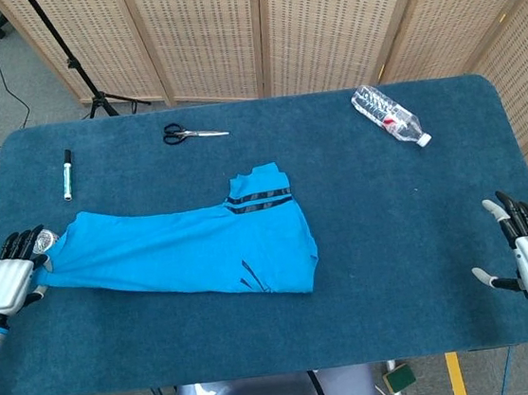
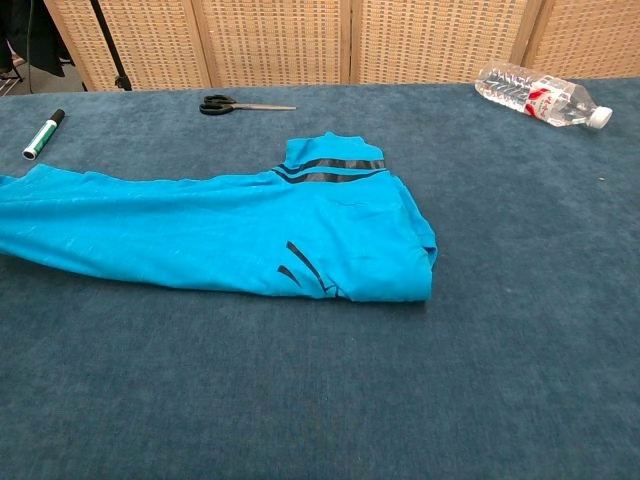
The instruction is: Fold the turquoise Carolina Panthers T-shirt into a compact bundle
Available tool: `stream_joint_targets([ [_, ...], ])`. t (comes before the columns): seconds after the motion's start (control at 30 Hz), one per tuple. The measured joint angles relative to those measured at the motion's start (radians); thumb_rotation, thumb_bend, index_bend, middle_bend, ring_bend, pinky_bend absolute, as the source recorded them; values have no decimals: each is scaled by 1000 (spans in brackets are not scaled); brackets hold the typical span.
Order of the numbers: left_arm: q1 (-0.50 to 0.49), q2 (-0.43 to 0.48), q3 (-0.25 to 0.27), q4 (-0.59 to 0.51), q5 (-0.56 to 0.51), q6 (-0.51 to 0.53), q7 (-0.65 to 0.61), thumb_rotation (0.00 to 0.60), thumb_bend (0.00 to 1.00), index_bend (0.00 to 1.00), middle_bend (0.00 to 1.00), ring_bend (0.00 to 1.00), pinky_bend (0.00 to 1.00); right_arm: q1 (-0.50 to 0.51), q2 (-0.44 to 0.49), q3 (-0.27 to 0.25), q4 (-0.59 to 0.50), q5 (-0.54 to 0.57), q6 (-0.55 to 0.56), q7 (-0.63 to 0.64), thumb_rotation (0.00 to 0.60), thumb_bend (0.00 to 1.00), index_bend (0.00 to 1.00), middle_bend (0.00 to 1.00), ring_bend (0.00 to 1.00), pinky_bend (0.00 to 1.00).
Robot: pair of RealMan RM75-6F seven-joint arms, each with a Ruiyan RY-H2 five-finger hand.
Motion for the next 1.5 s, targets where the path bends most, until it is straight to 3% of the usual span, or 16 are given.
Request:
stream_joint_targets([
  [0.43,22,-3,-3,114,-17,-26,-69,600,647,819,0,0,0,0,-1,0,-1,2,-2,-4,600,0,0,0,0,0],
  [0.9,-3,-23,-21,124,1,31,-84,600,647,819,0,0,0,-2,1,1,-2,2,0,-1,600,0,0,0,0,0],
  [1.1,-48,-17,-29,45,45,115,-37,600,646,818,0,0,0,-3,3,1,-4,-1,4,5,600,0,0,0,0,0],
  [1.23,-95,-3,-39,-65,85,168,43,600,645,819,0,0,0,-4,8,4,-4,2,5,13,600,0,0,0,0,0],
  [1.5,-208,25,-66,-319,152,167,268,600,644,819,0,0,0,-7,13,5,-7,-1,10,27,600,0,0,0,0,0],
])
